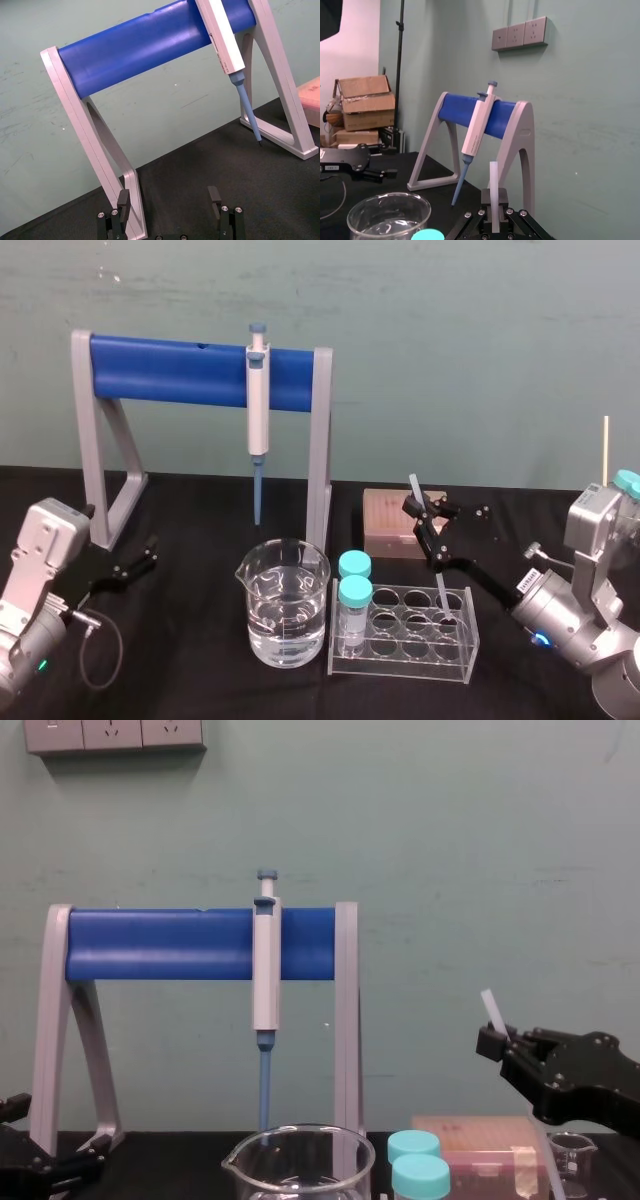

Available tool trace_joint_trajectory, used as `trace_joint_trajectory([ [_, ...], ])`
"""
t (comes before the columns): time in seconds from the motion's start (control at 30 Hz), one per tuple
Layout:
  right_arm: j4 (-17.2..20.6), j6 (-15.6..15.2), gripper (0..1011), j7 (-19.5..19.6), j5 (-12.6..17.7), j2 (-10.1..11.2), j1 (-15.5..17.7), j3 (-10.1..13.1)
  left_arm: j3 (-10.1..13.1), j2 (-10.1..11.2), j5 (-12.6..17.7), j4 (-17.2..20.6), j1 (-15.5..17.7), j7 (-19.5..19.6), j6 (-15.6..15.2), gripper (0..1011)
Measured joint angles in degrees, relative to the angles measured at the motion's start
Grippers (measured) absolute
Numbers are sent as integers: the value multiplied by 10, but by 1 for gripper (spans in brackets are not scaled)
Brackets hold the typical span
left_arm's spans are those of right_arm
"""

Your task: Pick up the stirring rod with one hand, then place it down.

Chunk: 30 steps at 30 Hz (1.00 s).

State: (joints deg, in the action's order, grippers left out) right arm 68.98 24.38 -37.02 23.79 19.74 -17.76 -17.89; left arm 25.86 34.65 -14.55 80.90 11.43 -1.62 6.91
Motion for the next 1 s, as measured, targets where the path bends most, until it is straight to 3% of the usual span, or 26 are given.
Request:
trace_joint_trajectory([
  [0.5, -20, -25, 68, 6, -13, 4, -8, -11, 0, 0, 0, 0, 0, 0, 0, 1000],
  [1.0, -20, -24, 68, 6, -12, 4, -8, -11, 0, 0, 0, 0, 0, 0, 0, 1000],
])
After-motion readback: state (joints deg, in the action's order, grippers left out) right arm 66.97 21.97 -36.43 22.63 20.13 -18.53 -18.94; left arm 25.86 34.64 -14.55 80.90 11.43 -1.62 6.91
